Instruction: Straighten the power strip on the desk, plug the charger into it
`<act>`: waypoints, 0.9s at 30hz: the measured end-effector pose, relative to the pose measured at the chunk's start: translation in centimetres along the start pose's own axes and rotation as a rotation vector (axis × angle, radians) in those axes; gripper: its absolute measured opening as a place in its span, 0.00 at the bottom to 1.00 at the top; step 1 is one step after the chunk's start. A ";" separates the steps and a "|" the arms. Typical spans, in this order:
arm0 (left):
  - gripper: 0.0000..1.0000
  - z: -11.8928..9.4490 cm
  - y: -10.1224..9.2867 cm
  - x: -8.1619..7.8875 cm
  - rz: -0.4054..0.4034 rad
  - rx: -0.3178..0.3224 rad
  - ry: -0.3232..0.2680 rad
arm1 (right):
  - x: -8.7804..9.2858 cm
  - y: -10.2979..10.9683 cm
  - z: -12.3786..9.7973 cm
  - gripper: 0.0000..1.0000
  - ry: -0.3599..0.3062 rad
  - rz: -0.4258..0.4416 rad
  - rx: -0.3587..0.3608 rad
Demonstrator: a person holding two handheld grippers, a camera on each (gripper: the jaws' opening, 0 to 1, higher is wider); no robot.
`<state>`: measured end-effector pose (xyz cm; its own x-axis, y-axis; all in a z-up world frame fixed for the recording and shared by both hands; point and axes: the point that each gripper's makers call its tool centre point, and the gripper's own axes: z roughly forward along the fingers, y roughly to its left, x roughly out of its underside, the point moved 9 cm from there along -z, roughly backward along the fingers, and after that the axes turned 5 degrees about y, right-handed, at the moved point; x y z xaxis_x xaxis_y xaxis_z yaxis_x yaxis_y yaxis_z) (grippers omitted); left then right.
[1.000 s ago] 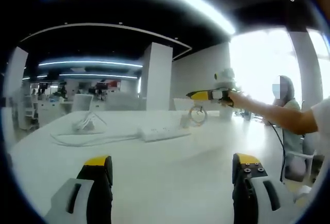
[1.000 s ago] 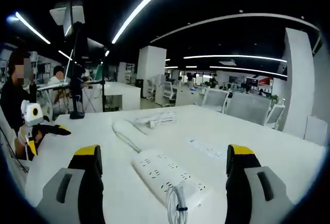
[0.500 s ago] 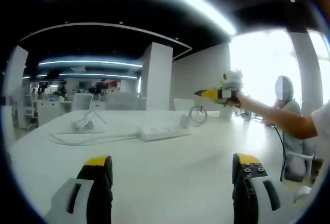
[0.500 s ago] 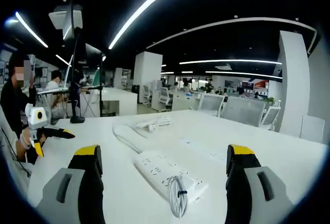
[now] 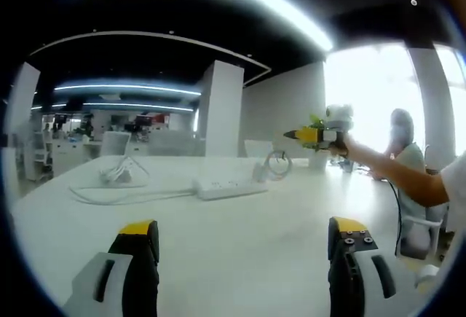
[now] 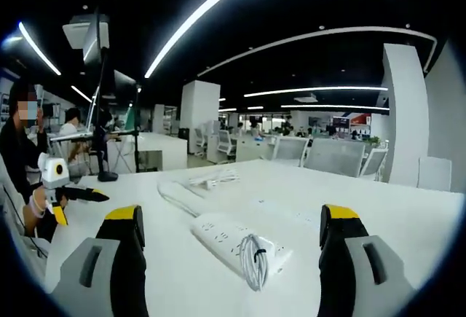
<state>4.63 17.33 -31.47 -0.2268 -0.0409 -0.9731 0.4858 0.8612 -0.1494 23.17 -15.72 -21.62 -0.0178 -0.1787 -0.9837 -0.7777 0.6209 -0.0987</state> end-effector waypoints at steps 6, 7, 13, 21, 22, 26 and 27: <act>0.99 0.0 0.0 0.1 -0.004 -0.002 -0.001 | 0.4 0.0 -1.3 0.99 -0.010 0.004 0.015; 0.99 0.0 0.0 0.2 -0.005 -0.002 0.000 | 0.4 0.0 -1.4 0.99 -0.011 0.006 0.016; 0.99 0.1 -0.1 0.3 -0.008 0.001 0.003 | 1.0 0.4 -2.7 0.98 -0.023 0.019 0.022; 0.99 0.1 -0.1 0.4 -0.008 0.000 0.005 | 1.6 0.5 -4.3 0.98 -0.046 0.042 0.041; 0.99 0.1 0.0 0.4 -0.009 0.000 0.005 | 1.6 0.5 -4.4 0.98 -0.047 0.043 0.042; 0.99 0.1 0.0 0.4 -0.009 -0.001 0.004 | 1.9 0.8 -5.2 0.98 -0.044 0.042 0.045; 0.99 0.1 0.0 0.4 -0.009 -0.001 0.004 | 2.0 1.0 -5.4 0.99 -0.043 0.041 0.046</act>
<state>4.63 17.27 -31.84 -0.2343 -0.0466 -0.9710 0.4829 0.8613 -0.1579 19.00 -19.57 -22.84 -0.0209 -0.1203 -0.9925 -0.7472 0.6615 -0.0644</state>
